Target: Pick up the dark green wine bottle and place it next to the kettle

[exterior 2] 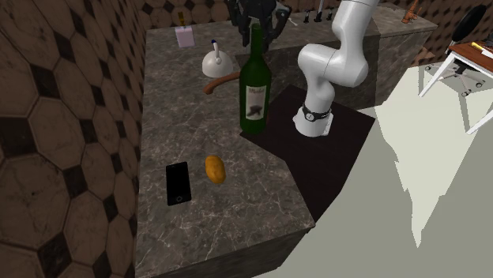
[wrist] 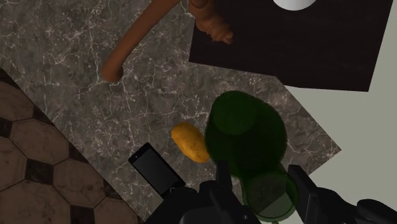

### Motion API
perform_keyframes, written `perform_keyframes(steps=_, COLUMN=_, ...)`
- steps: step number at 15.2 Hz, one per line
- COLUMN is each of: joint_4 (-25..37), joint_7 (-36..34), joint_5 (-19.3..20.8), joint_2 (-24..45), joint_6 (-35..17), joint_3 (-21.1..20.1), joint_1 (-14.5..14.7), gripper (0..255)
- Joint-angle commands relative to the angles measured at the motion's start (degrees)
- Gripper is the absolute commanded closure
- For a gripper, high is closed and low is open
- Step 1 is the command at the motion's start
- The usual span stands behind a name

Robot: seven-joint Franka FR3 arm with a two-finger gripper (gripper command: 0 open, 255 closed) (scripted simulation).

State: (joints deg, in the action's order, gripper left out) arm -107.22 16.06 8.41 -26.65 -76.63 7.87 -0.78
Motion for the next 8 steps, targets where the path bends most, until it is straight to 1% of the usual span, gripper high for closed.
perform_keyframes(steps=1, joint_4=2.12, joint_7=0.11, joint_5=-0.08, joint_2=0.64, joint_6=1.48, joint_3=-0.10, joint_1=0.05, gripper=255)
perform_keyframes(steps=8, joint_4=10.52, joint_7=0.87, joint_5=-0.23, joint_2=3.57, joint_6=6.93, joint_3=-0.17, joint_1=0.12, gripper=255)
